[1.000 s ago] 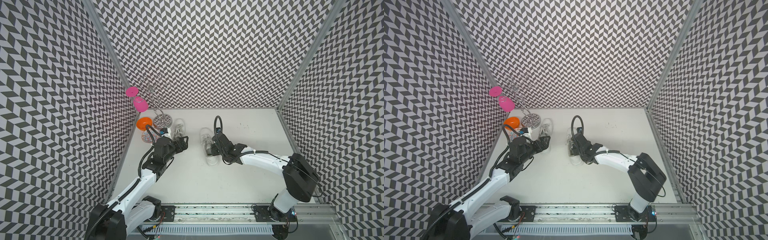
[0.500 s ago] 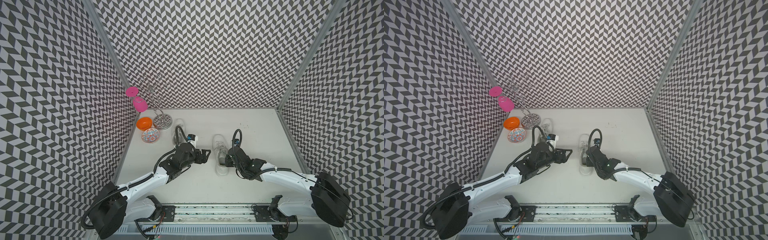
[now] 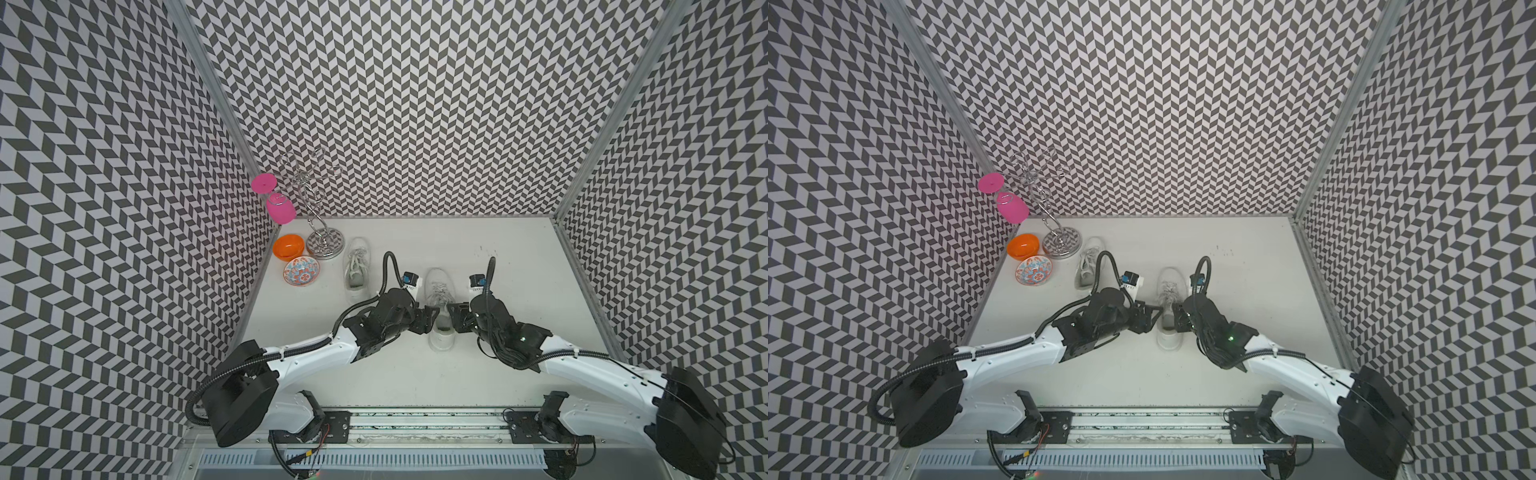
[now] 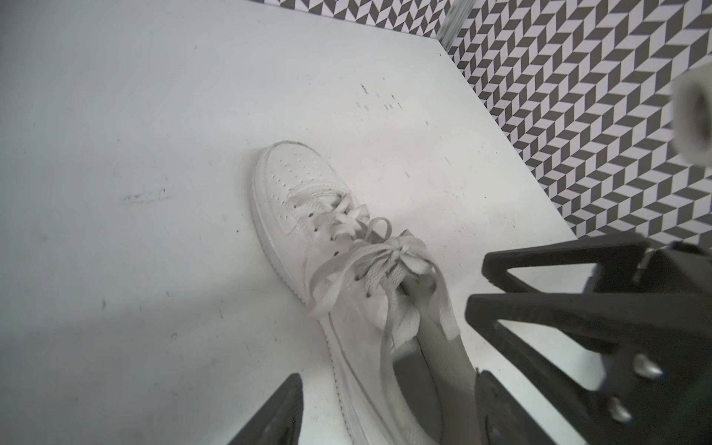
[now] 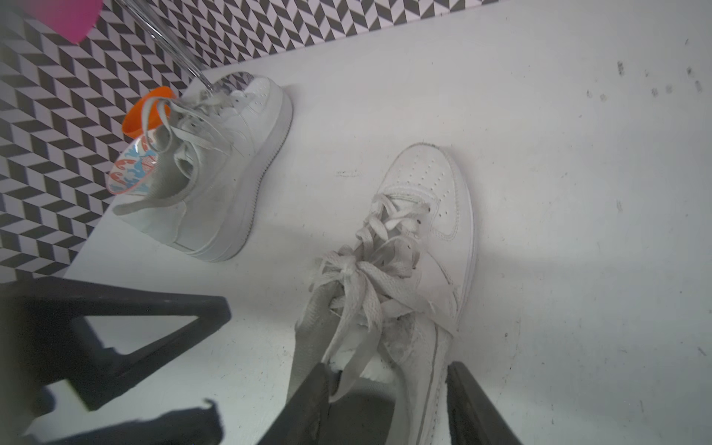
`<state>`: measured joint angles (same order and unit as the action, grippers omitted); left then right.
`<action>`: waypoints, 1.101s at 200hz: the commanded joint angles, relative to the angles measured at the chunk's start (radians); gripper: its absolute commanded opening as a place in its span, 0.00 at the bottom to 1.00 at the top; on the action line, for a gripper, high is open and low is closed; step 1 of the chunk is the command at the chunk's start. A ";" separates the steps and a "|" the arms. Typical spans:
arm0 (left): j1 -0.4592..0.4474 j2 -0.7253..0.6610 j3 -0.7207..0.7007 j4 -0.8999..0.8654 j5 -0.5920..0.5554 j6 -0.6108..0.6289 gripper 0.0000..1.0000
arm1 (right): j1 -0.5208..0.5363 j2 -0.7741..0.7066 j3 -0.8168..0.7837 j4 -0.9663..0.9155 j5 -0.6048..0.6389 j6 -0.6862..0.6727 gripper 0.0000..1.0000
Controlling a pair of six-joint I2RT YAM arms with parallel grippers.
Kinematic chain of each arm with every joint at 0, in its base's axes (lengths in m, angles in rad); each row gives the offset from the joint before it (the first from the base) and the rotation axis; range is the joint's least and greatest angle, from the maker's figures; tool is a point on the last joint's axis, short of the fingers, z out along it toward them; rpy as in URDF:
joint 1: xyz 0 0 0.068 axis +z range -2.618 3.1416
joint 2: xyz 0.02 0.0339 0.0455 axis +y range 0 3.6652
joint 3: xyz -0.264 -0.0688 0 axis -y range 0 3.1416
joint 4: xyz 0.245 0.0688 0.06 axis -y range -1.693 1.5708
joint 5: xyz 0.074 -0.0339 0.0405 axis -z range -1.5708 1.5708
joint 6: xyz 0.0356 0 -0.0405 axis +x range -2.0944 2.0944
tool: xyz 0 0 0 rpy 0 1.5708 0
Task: Remove the insole from the shoe
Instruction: Pick up the shoe from the center of the board.
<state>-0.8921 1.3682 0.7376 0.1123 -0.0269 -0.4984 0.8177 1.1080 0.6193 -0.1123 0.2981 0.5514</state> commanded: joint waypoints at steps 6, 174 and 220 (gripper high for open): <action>-0.029 0.058 0.064 -0.054 -0.075 0.034 0.64 | -0.006 -0.095 -0.041 0.029 0.031 -0.080 0.52; -0.031 0.314 0.228 -0.120 -0.156 0.089 0.14 | -0.262 -0.137 -0.121 0.160 -0.173 -0.143 0.59; -0.013 0.169 0.090 0.024 -0.143 0.216 0.00 | -0.262 -0.139 -0.128 0.185 -0.309 -0.216 0.59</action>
<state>-0.9173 1.6432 0.9157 0.0425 -0.1696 -0.3565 0.5594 0.9752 0.5045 -0.0010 0.0921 0.4042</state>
